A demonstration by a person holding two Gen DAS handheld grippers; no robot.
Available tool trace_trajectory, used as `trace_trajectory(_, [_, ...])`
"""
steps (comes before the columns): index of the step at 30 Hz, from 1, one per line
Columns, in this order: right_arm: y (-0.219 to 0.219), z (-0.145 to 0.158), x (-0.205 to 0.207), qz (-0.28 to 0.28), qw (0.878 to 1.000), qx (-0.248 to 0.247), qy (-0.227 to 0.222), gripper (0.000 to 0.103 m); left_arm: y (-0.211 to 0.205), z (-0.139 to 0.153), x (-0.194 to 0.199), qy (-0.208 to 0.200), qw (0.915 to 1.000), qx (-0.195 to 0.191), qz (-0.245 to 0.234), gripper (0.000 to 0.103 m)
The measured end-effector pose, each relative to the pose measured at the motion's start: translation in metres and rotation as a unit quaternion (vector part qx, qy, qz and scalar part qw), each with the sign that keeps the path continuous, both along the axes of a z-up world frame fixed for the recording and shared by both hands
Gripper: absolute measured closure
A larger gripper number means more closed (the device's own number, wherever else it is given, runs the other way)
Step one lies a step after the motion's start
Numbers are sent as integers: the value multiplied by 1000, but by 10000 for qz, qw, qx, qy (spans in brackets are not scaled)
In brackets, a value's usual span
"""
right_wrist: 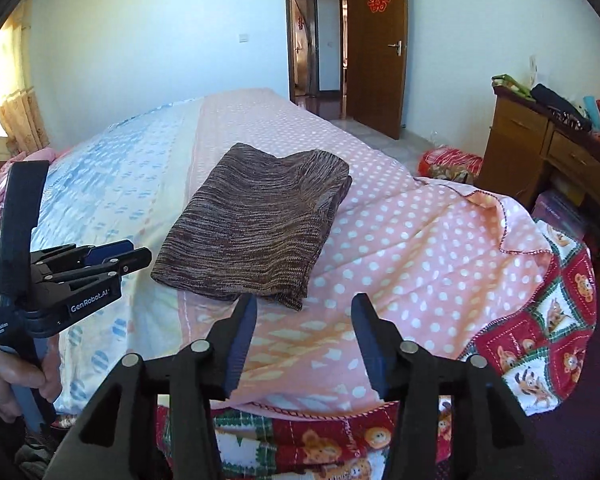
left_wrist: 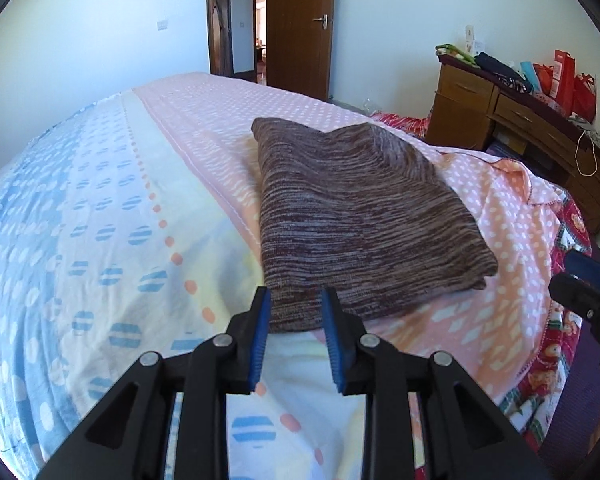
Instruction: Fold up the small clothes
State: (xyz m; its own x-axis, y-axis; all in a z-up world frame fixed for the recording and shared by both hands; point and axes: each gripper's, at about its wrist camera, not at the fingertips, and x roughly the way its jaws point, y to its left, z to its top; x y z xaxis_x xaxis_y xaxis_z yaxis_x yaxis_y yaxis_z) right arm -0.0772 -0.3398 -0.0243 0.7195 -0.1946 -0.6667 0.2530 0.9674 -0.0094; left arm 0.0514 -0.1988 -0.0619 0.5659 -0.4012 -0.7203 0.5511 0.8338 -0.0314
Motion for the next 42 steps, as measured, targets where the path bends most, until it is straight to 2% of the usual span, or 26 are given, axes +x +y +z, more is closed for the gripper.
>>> trace_trajectory(4, [5,4,-6,-8,9999,-79,99,52,3,4,-14,11,10000,15,-38,71])
trace_trajectory(7, [9,11,-16,-13,9998,-203,48,51,3,9,-27,-133,9999,52,-84,69])
trace_trajectory(10, [13,18,-23,-86,9995,-319,-27,41,2,15,-37,-261,9996,56,-88,59])
trace_trajectory(11, [14,22,-25,-87,9993,-341,-92,40,1,16,-40,-280,9995,41,-103,56])
trace_trajectory(22, [46,52,-38,131,9907,-1233,-559,40,-4,38,-66,-581,9982,-18,-175,56])
trace_trajectory(24, [51,55,-39,199,9890,-1344,-582,40,-3,43,-69,-661,9977,-43,-142,51])
trace_trajectory(26, [57,59,-40,282,9880,-1390,-614,39,0,51,-74,-811,9967,-74,-64,35])
trace_trajectory(27, [58,61,-41,306,9877,-1397,-638,38,2,55,-77,-929,9956,-89,-9,31])
trace_trajectory(31, [66,72,-48,333,9848,-1461,-881,25,10,73,-84,-1386,9897,-168,310,0])
trace_trajectory(33, [69,78,-52,347,9826,-1517,-1016,24,17,82,-85,-1542,9863,-287,510,0])
trace_trajectory(42, [78,92,-60,358,9725,-1855,-1365,24,34,105,-85,-1629,9803,-650,914,0])
